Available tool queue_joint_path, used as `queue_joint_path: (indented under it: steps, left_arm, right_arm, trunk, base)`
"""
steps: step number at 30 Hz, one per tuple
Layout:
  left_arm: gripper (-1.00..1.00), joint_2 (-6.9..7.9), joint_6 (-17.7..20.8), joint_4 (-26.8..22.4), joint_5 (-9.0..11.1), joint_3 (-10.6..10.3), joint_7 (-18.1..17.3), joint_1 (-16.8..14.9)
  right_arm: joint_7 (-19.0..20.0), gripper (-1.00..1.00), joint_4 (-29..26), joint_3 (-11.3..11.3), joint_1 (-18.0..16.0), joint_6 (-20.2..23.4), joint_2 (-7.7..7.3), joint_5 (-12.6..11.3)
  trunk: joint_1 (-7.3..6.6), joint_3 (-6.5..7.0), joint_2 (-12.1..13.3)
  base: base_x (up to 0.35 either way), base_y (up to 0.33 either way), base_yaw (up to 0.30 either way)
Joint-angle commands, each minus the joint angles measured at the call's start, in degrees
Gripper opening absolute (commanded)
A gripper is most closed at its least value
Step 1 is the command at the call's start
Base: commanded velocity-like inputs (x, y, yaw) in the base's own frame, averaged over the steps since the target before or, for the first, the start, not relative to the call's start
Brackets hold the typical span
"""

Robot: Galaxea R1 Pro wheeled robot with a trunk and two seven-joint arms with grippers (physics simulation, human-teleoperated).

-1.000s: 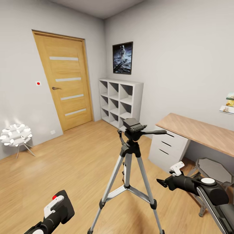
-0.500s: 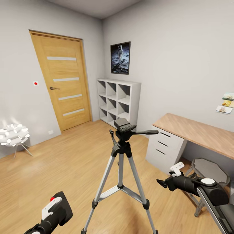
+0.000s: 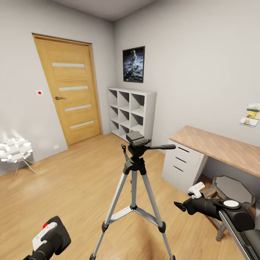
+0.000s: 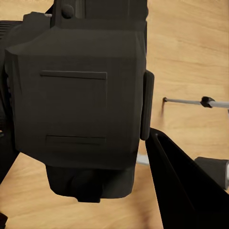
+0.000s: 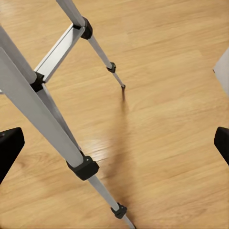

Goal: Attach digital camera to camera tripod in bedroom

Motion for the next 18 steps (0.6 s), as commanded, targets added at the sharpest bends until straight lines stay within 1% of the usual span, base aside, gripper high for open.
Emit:
queue_joint_path:
  steps: [1,5,12,18]
  left_arm:
    - [-1.0,0.0,0.18,-0.15,0.32,0.08,0.29,0.04]
    - [-1.0,-0.02,0.04,-0.17,0.21,0.19,0.37,0.12]
    - [-1.0,-0.02,0.0,-0.18,0.16,0.25,0.41,0.16]
    - [-1.0,-0.02,0.09,-0.2,0.16,0.27,0.41,0.16]
  right_arm:
    - [0.1,1.0,-0.04,0.05,-0.05,0.31,-0.03,0.0]
    - [0.1,1.0,-0.05,0.01,0.0,0.32,-0.03,0.06]
    - [0.08,1.0,-0.04,-0.01,-0.01,0.33,-0.03,0.08]
    - [0.08,1.0,-0.04,0.01,0.03,0.33,-0.03,0.09]
  trunk:
    - [0.02,-0.08,-0.08]
    - [0.02,-0.08,-0.08]
    - [0.02,-0.08,-0.08]
    - [0.02,-0.08,-0.08]
  base:
    - [0.0,0.0,0.0]
    - [0.005,-0.01,0.0]
    - [0.062,-0.119,0.0]
    - [0.023,-0.041,0.033]
